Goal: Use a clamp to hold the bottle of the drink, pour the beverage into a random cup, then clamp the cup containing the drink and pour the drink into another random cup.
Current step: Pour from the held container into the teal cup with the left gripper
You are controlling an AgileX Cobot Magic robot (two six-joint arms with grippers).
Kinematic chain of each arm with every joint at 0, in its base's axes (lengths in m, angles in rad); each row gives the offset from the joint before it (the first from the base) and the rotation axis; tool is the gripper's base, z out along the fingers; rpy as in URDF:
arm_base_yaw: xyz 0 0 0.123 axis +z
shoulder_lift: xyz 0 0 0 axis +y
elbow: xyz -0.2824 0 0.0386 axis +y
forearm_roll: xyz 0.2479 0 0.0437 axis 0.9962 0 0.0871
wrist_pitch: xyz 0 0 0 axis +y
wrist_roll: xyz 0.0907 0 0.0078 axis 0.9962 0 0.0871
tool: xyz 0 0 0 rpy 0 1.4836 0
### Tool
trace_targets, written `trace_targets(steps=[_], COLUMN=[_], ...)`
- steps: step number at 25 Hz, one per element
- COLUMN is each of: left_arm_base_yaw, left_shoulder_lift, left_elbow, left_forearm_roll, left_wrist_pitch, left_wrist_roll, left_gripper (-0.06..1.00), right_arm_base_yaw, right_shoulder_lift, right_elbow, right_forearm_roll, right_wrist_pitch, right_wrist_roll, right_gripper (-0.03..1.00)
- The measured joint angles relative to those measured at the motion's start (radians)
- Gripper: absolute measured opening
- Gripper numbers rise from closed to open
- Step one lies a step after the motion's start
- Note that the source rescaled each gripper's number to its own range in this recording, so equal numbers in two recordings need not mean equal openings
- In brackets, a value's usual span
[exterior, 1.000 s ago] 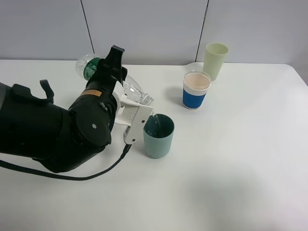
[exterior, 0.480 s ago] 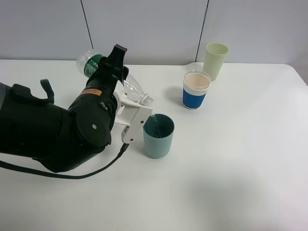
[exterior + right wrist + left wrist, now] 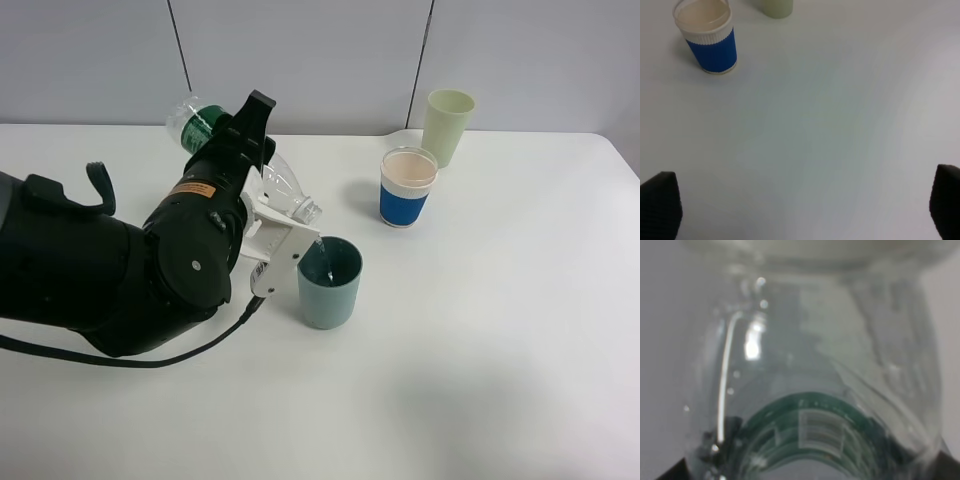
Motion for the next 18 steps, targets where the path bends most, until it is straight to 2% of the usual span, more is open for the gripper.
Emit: trace_targets(steps=[18], left_arm_base_yaw=[0.000], left_shoulder_lift=[0.000], left_elbow=[0.000], left_forearm_roll=[0.163], left_wrist_pitch=[-0.006], left_wrist_roll=[0.001], left_gripper=[0.05], right_arm_base_yaw=[0.000], right_shoulder_lift=[0.000], right_elbow=[0.000], right_forearm_roll=[0.000], right_wrist_pitch=[0.000], right_wrist_roll=[0.000], right_gripper=[1.00])
